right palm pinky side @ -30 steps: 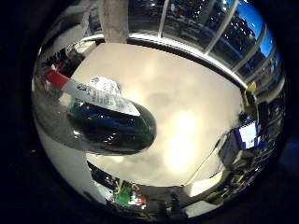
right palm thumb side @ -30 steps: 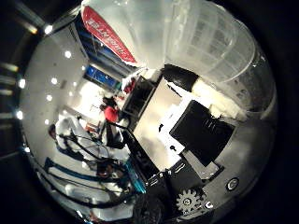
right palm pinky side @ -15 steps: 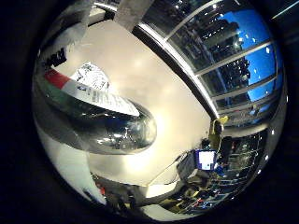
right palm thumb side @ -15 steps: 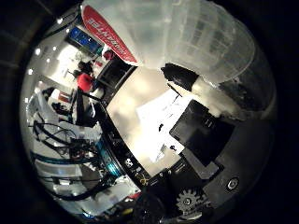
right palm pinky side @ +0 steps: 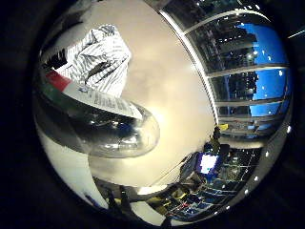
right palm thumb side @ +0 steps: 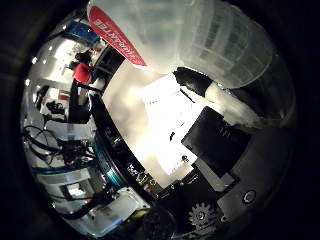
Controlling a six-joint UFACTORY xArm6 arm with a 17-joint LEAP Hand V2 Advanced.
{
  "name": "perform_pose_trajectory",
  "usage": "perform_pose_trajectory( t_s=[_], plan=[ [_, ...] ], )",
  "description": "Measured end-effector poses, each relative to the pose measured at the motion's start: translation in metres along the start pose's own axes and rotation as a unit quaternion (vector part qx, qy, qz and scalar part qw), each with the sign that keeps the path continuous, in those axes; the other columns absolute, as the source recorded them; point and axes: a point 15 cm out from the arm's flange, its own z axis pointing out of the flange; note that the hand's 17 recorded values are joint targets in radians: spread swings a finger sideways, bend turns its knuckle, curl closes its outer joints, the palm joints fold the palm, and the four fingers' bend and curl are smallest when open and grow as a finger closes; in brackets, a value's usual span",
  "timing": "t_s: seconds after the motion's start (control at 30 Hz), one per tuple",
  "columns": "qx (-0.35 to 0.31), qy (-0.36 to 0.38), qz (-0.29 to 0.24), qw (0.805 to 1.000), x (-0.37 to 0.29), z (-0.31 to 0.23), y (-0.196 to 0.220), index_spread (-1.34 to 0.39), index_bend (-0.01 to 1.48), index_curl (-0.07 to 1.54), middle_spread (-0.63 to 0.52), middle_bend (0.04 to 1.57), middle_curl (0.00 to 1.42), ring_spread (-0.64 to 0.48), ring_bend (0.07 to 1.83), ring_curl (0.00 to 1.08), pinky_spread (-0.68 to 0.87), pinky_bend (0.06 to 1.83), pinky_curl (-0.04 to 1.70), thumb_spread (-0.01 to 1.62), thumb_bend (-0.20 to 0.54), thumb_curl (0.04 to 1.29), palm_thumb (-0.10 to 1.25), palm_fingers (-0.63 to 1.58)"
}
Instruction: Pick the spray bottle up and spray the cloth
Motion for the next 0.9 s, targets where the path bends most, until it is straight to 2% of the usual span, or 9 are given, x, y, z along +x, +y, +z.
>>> perform_pose_trajectory(
  t_s=[0.47,0.9],
  plan=[
    [0.01,0.034,-0.015,0.999,0.009,-0.03,-0.002,-0.3,1.01,1.07,-0.16,1.34,0.87,-0.27,1.31,0.95,-0.11,1.0,1.68,0.82,-0.017,0.81,1.06,1.07],
    [0.015,0.029,0.017,0.999,0.007,-0.027,-0.004,-0.3,1.01,1.07,-0.16,1.34,0.88,-0.27,1.31,0.95,-0.1,1.0,1.68,0.81,-0.017,0.82,1.06,1.07]
  ],
)
